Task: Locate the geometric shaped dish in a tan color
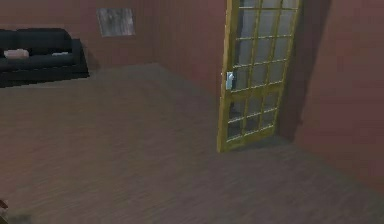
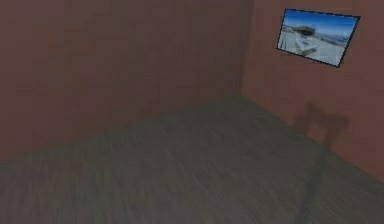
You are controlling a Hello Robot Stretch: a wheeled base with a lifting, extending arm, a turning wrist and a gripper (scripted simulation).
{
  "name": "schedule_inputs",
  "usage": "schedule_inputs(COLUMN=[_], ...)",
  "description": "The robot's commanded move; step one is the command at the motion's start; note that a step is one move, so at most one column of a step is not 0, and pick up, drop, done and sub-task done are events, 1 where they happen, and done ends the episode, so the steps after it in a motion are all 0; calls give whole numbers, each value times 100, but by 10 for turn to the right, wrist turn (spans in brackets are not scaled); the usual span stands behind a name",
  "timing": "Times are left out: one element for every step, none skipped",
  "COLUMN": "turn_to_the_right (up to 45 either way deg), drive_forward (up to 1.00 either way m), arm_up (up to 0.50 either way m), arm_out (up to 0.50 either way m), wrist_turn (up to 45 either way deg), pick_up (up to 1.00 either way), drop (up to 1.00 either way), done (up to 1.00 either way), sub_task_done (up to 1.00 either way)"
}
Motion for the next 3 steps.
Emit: schedule_inputs(turn_to_the_right=[0,0,-30], drive_forward=[100,100,0], arm_up=[0,0,0], arm_out=[0,0,0], wrist_turn=[0,0,0], pick_up=[0,0,0], drop=[0,0,0], done=[0,0,0], sub_task_done=[0,0,0])
